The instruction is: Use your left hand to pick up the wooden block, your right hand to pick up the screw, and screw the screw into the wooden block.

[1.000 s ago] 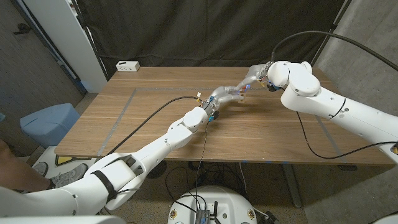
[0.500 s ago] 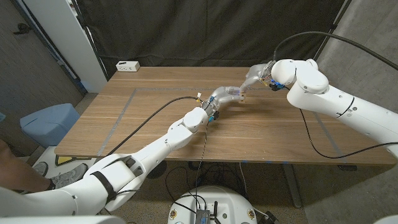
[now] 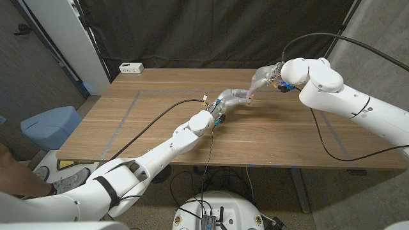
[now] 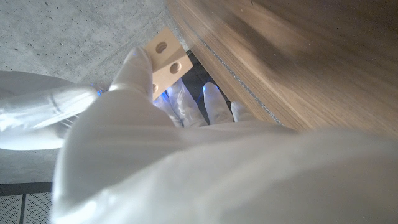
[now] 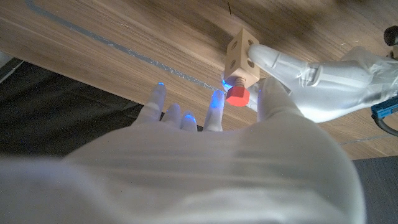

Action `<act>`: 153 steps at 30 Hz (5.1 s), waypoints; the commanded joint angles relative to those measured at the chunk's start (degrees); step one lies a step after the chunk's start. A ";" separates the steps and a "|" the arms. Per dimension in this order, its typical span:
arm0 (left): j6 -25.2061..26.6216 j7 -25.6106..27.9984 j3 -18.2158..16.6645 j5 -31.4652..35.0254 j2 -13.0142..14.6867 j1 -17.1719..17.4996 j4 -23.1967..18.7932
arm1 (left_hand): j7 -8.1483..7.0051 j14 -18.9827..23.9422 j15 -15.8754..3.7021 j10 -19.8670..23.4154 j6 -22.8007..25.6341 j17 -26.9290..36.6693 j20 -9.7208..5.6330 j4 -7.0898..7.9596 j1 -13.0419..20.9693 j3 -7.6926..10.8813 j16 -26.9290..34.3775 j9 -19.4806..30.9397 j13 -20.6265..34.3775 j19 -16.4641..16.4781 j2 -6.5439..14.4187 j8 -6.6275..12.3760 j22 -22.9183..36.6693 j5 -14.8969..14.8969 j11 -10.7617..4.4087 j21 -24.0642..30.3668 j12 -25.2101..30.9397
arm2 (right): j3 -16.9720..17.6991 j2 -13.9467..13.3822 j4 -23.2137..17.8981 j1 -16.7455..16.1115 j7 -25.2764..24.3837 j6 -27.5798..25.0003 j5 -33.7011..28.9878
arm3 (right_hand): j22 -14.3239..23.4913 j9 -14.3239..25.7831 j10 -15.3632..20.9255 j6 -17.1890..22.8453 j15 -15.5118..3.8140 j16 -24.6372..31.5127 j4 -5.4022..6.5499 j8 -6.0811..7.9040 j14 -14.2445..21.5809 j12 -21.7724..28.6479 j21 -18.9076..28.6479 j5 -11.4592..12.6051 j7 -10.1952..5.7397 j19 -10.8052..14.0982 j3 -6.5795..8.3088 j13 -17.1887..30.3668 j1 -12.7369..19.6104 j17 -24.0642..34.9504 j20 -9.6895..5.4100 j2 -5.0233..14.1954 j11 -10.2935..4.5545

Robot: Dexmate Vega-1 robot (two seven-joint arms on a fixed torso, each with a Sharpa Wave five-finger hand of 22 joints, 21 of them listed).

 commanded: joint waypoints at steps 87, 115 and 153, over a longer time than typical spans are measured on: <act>-0.81 -1.26 0.09 -0.62 -0.72 -1.06 2.38 | 0.27 0.49 -5.80 1.19 3.62 0.32 0.71 -0.05 -1.94 0.73 -0.50 0.21 9.87 0.13 4.11 0.21 0.27 0.56 -0.48 0.46 0.12 | 0.84 2.49 2.23 -1.45 -5.07 0.42 -1.61 | 0.25 1.03 8.78 18.91 -2.93 1.31 1.08 5.59 5.69 2.24 0.69 -0.61 -2.35 4.17 4.44 -0.01 6.74 0.03 -0.23 0.26 -3.04; -0.35 -1.04 0.03 -0.56 -0.30 -0.48 1.22 | 0.31 0.50 -5.74 1.16 3.66 0.37 0.72 -0.03 -2.00 0.82 -0.57 0.22 9.89 0.15 4.20 0.22 0.27 0.63 -0.48 0.48 -0.03 | -0.38 2.55 1.24 -2.15 -6.58 -2.57 -4.01 | 0.22 1.80 12.71 23.43 -4.37 1.82 2.02 8.13 8.30 2.52 0.81 -0.95 -3.04 6.32 3.95 -0.06 4.68 0.27 -0.27 0.83 -4.08; -0.10 -0.54 0.09 -0.31 -0.26 -0.17 0.56 | 0.30 0.53 -5.64 1.01 3.46 0.37 0.84 0.08 -2.24 1.03 -0.74 0.22 9.60 0.04 4.38 0.14 0.28 0.79 -0.48 0.45 -0.46 | -1.42 3.32 0.79 -2.98 -6.29 -4.35 -8.16 | 0.22 2.68 17.37 31.07 -5.81 1.69 5.34 12.14 9.95 2.11 0.31 -1.58 -3.46 7.53 -1.23 -0.10 -6.19 0.56 -0.11 -0.80 -4.91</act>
